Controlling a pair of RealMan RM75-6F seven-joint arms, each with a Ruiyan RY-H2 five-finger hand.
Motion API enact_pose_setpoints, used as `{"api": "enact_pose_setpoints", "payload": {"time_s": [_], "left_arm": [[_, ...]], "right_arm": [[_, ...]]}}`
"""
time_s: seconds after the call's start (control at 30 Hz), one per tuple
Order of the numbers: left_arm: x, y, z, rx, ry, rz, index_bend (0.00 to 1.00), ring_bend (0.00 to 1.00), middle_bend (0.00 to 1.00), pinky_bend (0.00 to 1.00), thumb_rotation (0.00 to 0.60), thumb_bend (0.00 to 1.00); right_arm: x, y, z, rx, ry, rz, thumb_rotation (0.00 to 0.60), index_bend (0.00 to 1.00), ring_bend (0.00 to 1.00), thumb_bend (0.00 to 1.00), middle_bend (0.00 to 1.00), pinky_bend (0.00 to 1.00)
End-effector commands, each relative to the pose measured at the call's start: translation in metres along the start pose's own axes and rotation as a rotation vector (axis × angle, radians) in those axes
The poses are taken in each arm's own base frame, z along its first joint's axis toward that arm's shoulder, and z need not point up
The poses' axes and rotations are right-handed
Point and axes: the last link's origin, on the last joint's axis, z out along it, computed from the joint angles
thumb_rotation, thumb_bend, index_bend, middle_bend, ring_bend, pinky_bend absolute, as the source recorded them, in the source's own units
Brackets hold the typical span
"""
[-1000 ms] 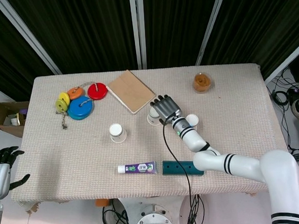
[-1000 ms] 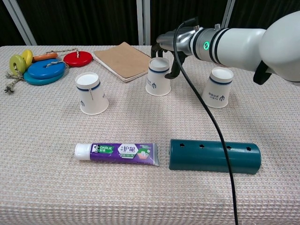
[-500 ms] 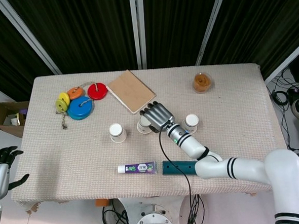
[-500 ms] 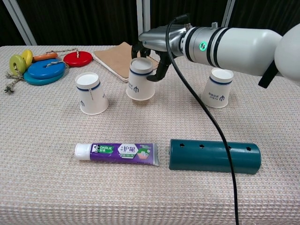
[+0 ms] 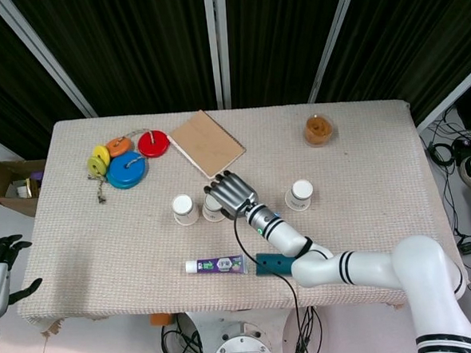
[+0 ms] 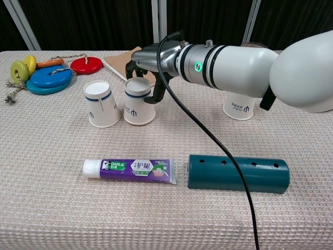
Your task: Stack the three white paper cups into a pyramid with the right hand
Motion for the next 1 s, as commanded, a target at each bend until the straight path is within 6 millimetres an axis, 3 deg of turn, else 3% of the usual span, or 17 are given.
{"api": "enact_pose_setpoints", "payload": {"time_s": [0.03, 0.3, 0.7, 0.83, 1.0], "left_arm": [[-0.001, 0.000, 0.000, 0.001, -0.001, 0.000, 0.31, 0.17, 0.20, 0.19, 0.600, 0.00], [-0.001, 0.000, 0.000, -0.001, -0.001, -0.002, 0.31, 0.17, 0.20, 0.19, 0.600, 0.00], [-0.002, -0.002, 0.000, 0.003, 0.000, -0.006, 0.31, 0.17, 0.20, 0.19, 0.600, 0.00], [-0.001, -0.002, 0.000, 0.002, 0.006, -0.004, 0.31, 0.17, 0.20, 0.19, 0.600, 0.00], [0.001, -0.002, 0.000, -0.005, 0.011, -0.002, 0.31, 0.17, 0.20, 0.19, 0.600, 0.00]], "right_arm": [[-0.001, -0.003, 0.002, 0.003, -0.002, -0.005, 0.600, 0.43, 0.21, 0.36, 0.37, 0.28], [-0.003, -0.005, 0.006, -0.002, -0.009, -0.011, 0.600, 0.40, 0.20, 0.36, 0.35, 0.29], [-0.006, -0.009, 0.002, 0.018, -0.039, -0.021, 0.600, 0.10, 0.16, 0.35, 0.22, 0.24], [-0.001, -0.006, -0.007, 0.011, -0.050, -0.030, 0.600, 0.01, 0.13, 0.35, 0.17, 0.22], [0.017, 0.014, -0.037, -0.047, 0.000, -0.056, 0.600, 0.00, 0.10, 0.35, 0.13, 0.19]]}}
